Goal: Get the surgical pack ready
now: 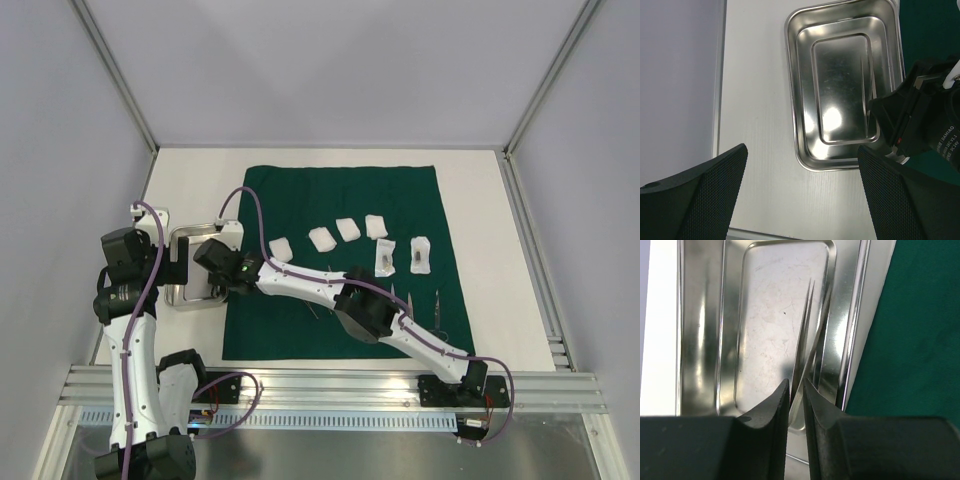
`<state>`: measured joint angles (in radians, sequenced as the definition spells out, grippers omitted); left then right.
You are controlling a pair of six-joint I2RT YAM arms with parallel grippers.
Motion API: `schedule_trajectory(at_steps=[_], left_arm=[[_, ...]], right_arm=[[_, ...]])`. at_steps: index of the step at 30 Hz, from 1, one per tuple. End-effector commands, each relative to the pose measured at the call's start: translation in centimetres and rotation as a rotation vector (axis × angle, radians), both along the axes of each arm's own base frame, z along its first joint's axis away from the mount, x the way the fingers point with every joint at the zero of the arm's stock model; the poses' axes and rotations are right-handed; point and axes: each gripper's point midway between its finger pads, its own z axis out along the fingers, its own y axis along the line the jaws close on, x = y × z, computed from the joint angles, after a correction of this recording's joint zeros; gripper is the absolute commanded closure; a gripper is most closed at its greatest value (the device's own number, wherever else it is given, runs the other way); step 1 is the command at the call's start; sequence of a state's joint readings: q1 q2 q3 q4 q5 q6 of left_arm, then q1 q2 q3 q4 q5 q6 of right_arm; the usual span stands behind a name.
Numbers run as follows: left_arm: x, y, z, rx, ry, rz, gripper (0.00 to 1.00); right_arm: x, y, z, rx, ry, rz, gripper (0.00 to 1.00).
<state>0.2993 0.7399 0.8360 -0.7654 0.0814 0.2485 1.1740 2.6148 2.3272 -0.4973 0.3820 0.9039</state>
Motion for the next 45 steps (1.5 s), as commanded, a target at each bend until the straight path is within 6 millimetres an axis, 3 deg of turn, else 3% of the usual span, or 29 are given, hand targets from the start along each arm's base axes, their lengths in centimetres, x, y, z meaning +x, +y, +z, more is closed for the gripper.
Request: schedule_trajectory(at_steps=[1,6,11,12,13,14,15,17,18,20,21,22,23,24,28,29,33,37,45], left_arm=[[0.2,0.0,1.2,-0.007,-0.048,0.010,0.00],[0.2,0.0,1.2,-0.005,-0.047,0.009,0.00],[0.2,0.0,1.1,-0.005,-0.044,0.012,0.00],[0.2,0.1,1.1,-0.004,-0.042,0.018,0.00],[0.2,0.1,1.1,-0.003,-0.041,0.019,0.00],[0.2,0.3,1.2,0.001,-0.042,0.024,0.00],[0.1,0.3,1.1,0.001,-0.039,0.025,0.00],[0.1,0.3,1.2,0.002,-0.042,0.029,0.00],[0.1,0.3,1.2,0.001,-0.040,0.026,0.00],[0.0,0.3,1.1,0.002,-0.037,0.027,0.00],[0.0,0.2,1.1,0.001,-0.039,0.025,0.00],[0.1,0.3,1.1,0.003,-0.038,0.025,0.00],[0.0,0.3,1.2,0.002,-0.040,0.025,0.00],[0.0,0.3,1.0,0.002,-0.034,0.024,0.00],[0.0,0.3,1.0,0.003,-0.030,0.026,0.00],[0.0,0.3,0.9,0.002,-0.026,0.026,0.00],[0.1,0.3,0.6,-0.002,-0.014,0.025,0.00],[0.0,0.3,0.5,-0.002,-0.011,0.024,0.00],[0.0,0.3,0.4,-0.003,-0.004,0.023,0.00]], right_arm=[[0.3,0.1,-0.3,-0.003,-0.008,-0.020,0.80],[-0.1,0.6,0.3,0.021,0.003,0.012,0.79],[-0.5,1.8,6.7,0.129,-0.079,0.121,0.76],[-0.9,2.3,10.3,0.198,-0.112,0.162,0.75],[-1.2,1.9,10.7,0.193,-0.124,0.188,0.75],[-1.5,1.5,13.8,0.214,-0.165,0.232,0.74],[-1.5,1.2,12.9,0.185,-0.170,0.260,0.74],[-1.9,-0.8,14.9,0.147,-0.210,0.310,0.71],[-2.2,-2.1,17.1,0.150,-0.235,0.316,0.71],[-2.0,-5.1,14.9,0.046,-0.222,0.328,0.66],[-2.1,-6.6,16.3,0.041,-0.235,0.324,0.65],[-1.8,-8.7,14.0,-0.027,-0.201,0.313,0.63],[-1.9,-10.5,13.1,-0.080,-0.173,0.317,0.63],[-2.0,-12.0,13.7,-0.096,-0.165,0.308,0.62],[-1.8,-19.8,9.4,-0.262,-0.027,0.260,0.58],[-2.7,-22.1,7.7,-0.317,0.028,0.257,0.57],[-3.2,-26.9,4.2,-0.400,0.136,0.215,0.49],[-3.6,-29.6,1.1,-0.464,0.214,0.177,0.50],[-4.5,-30.3,-2.6,-0.513,0.294,0.182,0.58]])
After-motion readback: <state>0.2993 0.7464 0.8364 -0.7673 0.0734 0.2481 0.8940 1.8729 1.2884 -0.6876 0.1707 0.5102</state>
